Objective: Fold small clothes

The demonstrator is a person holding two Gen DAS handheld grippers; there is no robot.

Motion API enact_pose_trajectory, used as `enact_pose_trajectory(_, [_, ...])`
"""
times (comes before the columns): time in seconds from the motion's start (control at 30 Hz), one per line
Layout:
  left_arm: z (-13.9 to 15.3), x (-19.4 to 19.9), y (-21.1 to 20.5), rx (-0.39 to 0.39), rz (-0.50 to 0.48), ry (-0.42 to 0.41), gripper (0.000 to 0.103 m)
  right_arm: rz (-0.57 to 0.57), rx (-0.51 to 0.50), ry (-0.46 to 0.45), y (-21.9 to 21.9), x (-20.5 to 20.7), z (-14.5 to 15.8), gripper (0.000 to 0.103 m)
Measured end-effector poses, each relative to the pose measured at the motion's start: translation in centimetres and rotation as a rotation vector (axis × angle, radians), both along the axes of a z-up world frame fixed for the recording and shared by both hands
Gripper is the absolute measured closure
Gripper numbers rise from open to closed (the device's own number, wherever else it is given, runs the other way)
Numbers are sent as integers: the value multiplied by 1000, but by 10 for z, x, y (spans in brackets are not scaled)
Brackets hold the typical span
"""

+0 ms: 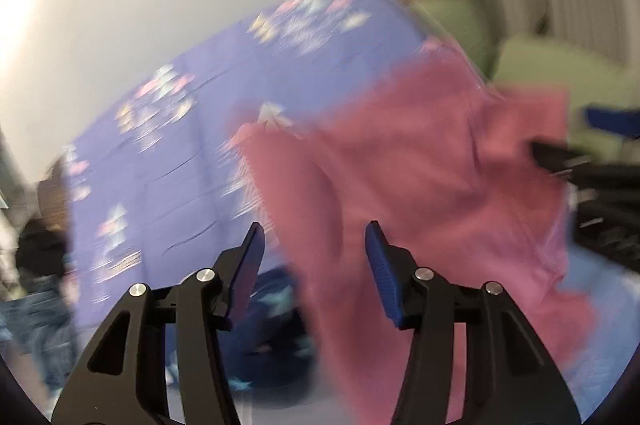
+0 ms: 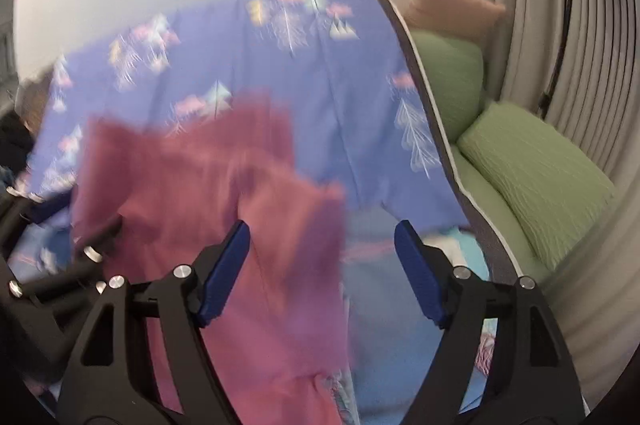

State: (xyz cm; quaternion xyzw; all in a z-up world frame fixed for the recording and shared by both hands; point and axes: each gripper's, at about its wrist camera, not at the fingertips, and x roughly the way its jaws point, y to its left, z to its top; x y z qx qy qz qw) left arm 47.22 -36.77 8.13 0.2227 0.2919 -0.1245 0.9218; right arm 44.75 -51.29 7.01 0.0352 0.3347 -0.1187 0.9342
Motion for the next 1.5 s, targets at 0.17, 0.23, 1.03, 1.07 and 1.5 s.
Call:
enact_pose_trajectory(0.17, [-38,-6,36,-40,-8,64,41,43,8,49,7,-39,-58,28])
enact_pose_trajectory(0.23, [-45,-16,52,-88,-20,97,39,62,23,45,12,-62,-63,28])
enact_pose_trajectory(1.03, [6,-316,132,-306,-129,-23,1,51,8,-240,119,-380,31,8])
enact_pose_trajectory(1.07, [7,-324,135,-309,-121,-19,1,45,13,-245,123,-394,35,7])
enact_pose_trajectory(1.5, [33,-440,179,-290,-89,-67,1,-5,70,-228,147,-485,57,5])
